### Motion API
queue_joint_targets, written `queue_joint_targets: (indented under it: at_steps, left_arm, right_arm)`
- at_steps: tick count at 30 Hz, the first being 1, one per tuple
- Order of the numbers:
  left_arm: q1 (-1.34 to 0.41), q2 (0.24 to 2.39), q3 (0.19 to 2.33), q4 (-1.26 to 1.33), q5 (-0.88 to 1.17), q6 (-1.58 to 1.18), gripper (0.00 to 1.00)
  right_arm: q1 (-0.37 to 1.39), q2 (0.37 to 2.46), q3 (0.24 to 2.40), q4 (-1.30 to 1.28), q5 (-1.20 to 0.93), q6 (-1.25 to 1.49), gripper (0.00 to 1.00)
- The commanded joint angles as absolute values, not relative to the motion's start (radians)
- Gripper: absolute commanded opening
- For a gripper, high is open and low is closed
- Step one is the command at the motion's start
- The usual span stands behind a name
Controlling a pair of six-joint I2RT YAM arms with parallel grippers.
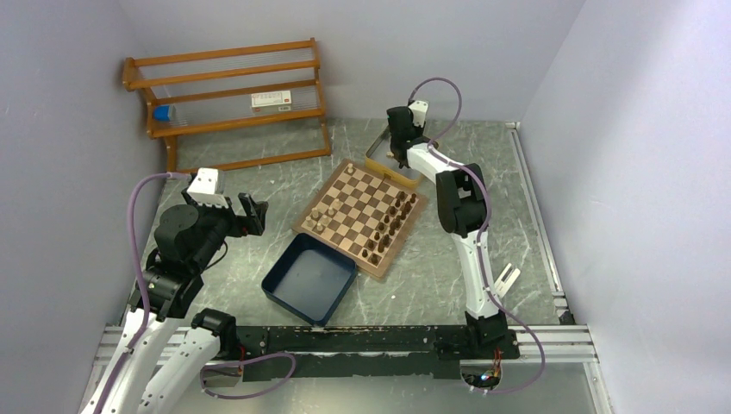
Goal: Set up the chess pieces on the board
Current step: Pick up the chess piece from the storage box.
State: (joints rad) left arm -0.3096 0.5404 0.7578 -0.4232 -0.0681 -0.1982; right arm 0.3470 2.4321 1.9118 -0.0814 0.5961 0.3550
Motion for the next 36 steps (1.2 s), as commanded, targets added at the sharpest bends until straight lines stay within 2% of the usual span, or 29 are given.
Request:
queue_joint_targets:
  at_steps: [1,14,36]
  left_arm:
    - [-0.31,0.526,0.75,-0.407,-0.046,-0.198,0.97]
    - [-0.31,0.525,0.752,-0.407,-0.046,-0.197,0.97]
    - [-0.31,0.528,0.752,-0.405,-0.042,-0.196,0.97]
  right_arm:
    - [0.333,2.466,1.957,-0.068,0.658,0.393,0.35]
    - [0.316,2.493,1.983,-0.005,0.648,0.376,0.34]
    - [0.311,2.58,2.107,-0.09,0.676,0.416,0.32]
